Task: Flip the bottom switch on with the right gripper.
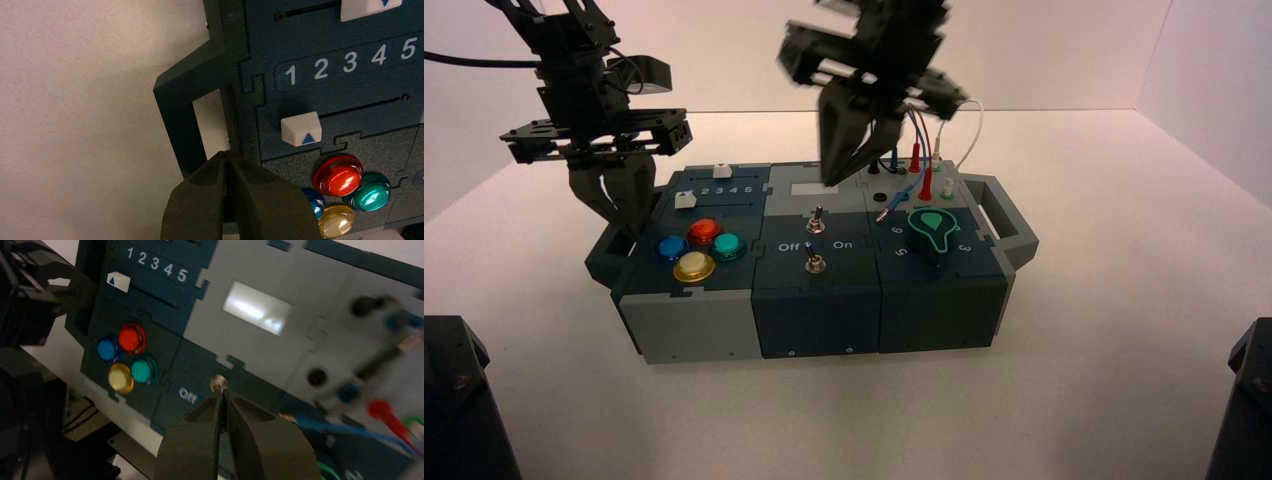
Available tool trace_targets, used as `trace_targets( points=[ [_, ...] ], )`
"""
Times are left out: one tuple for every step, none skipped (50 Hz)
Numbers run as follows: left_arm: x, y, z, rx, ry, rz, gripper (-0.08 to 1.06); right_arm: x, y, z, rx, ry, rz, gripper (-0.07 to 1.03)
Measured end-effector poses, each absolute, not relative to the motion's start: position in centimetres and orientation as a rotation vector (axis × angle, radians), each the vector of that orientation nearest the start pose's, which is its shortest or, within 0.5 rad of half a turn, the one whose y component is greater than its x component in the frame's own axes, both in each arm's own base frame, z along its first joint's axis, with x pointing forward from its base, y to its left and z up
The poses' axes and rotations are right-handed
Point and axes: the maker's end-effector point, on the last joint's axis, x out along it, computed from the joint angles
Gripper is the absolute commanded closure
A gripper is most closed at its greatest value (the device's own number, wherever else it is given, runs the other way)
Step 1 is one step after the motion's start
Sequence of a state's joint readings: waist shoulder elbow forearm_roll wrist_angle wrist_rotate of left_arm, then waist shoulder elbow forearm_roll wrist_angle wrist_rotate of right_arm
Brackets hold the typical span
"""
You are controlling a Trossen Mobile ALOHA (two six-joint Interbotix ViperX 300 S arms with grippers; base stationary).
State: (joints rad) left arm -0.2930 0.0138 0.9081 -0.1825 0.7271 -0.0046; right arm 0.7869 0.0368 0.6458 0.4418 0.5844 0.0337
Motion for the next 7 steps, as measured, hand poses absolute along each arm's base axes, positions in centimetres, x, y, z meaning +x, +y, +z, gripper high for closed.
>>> trace_targets(
  points=[
    [21.66, -8.76, 1.19, 0.035, 1.660, -0.199, 1.01, 22.46, 28.44, 7.49, -0.015, 1.368, 0.619, 0.99],
    [21.67, -8.80, 1.23, 0.036, 1.659, -0.200, 1.01, 22.38, 28.38, 7.46, -0.014, 1.370, 0.619, 0.99],
    [21.68, -8.75, 1.23, 0.036, 1.659, -0.199, 1.01, 22.07, 28.14, 7.43, -0.015, 1.374, 0.618, 0.99],
    [21.70, -8.78, 1.27, 0.034, 1.657, -0.199, 1.01, 21.80, 27.97, 7.43, -0.017, 1.377, 0.618, 0.99],
    [21.70, -8.76, 1.26, 0.036, 1.657, -0.200, 1.01, 21.76, 27.93, 7.39, -0.017, 1.378, 0.618, 0.99],
    [21.70, -8.80, 1.30, 0.037, 1.656, -0.201, 1.01, 21.63, 27.79, 7.37, -0.018, 1.379, 0.617, 0.99],
    [21.74, -8.83, 1.29, 0.035, 1.656, -0.201, 1.01, 21.54, 27.62, 7.28, -0.020, 1.383, 0.615, 0.99]
  ],
)
